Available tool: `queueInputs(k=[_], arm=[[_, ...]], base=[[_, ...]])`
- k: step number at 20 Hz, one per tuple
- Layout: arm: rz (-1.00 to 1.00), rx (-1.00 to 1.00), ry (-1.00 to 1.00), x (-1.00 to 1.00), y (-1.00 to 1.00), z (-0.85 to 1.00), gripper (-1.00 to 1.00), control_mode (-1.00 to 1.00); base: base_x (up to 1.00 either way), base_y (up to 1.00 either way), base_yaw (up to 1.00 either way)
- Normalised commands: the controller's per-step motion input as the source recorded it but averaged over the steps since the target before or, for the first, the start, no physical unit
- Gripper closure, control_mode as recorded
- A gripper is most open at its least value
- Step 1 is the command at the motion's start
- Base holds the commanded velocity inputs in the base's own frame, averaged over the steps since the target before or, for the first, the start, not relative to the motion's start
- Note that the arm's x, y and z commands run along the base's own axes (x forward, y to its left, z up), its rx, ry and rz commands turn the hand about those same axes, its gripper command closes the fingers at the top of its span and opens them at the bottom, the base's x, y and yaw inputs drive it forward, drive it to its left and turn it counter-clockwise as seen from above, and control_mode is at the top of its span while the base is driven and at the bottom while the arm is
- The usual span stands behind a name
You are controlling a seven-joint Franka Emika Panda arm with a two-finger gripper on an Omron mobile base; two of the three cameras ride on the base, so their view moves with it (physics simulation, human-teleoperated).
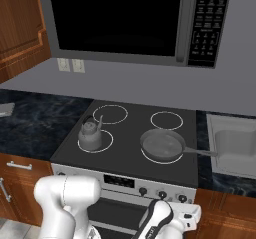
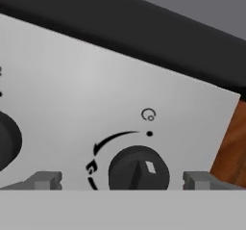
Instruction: Pick the pan from the cabinet and place it on the stove. Then turn on the stove burner for the pan.
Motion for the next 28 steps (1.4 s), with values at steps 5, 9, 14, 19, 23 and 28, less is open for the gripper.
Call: queueInputs(k=[5, 9, 14, 19, 23, 28], arm=[[0.01, 0.02, 0.0, 0.06, -0.02, -0.09, -1.0, -1.0], [0.02, 0.01, 0.0, 0.12, 0.0, -0.03, -1.0, -1.0], [0.02, 0.0, 0.0, 0.18, 0.0, 0.0, 1.0, -1.0], [0.03, 0.01, 0.0, 0.2, 0.01, 0.0, 1.0, -1.0], [0.03, 0.0, 0.0, 0.18, 0.0, 0.0, 1.0, -1.0], [0.03, 0.0, 0.0, 0.15, 0.0, 0.0, 1.0, -1.0]], base=[[0.0, 0.0, 0.0], [0.0, 0.0, 0.0], [0.0, 0.0, 0.0], [0.0, 0.0, 0.0], [0.0, 0.0, 0.0], [0.0, 0.0, 0.0]])
